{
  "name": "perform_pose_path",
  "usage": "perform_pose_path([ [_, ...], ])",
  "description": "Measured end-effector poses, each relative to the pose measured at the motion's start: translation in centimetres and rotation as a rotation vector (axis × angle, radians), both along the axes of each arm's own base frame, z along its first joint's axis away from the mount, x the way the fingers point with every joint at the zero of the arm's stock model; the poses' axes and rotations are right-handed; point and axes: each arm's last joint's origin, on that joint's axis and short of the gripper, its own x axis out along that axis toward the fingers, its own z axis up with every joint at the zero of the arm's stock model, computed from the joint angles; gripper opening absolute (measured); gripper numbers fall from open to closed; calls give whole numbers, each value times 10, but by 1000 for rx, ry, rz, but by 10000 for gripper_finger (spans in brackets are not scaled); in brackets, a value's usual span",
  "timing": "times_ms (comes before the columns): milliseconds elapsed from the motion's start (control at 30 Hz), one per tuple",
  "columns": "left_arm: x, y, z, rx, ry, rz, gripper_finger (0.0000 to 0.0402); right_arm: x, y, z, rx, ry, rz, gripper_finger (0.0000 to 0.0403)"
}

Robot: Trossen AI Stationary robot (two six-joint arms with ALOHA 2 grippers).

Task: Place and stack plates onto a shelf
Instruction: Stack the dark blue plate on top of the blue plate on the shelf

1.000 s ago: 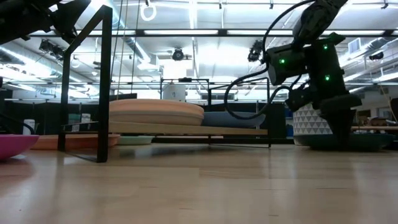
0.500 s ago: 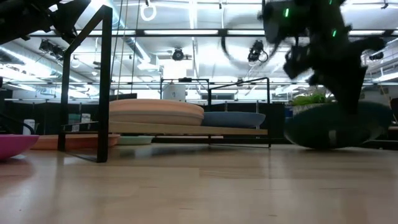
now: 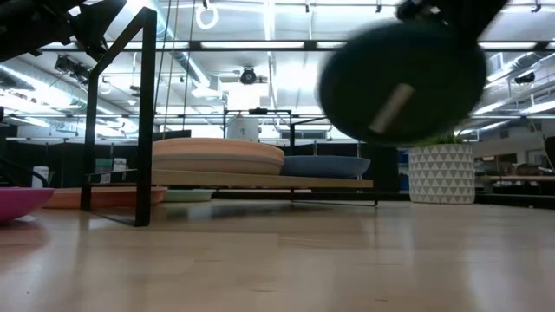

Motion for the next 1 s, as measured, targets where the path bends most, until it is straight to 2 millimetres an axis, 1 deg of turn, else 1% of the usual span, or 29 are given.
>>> perform_pose_path([
  [100, 0, 0, 0, 0, 0, 0, 146, 13, 2, 0, -22, -66, 86, 16],
  [200, 0, 0, 0, 0, 0, 0, 146, 31, -5, -14, -61, -60, 128, 16],
  [333, 0, 0, 0, 0, 0, 0, 146, 50, -25, -37, -150, 30, 146, 16],
  [433, 0, 0, 0, -1, 0, 0, 146, 58, -43, -45, -197, 69, 140, 16],
  [533, 0, 0, 0, -1, 0, 0, 146, 66, -58, -43, -192, 83, 108, 16],
  [600, 0, 0, 0, -1, -1, 0, 146, 70, -66, -37, -187, 64, 112, 16],
  [733, 0, 0, 0, -1, -1, 0, 146, 77, -82, -24, -233, 16, 105, 16],
  [800, 0, 0, 0, -1, 0, 0, 146, 81, -91, -20, -240, -15, 101, 16],
  [900, 0, 0, 0, -1, 0, 0, 146, 85, -105, -24, -232, -43, 84, 16],
  [1000, 0, 0, 0, -1, 0, -1, 146, 85, -117, -35, -189, -37, 67, 16],
])
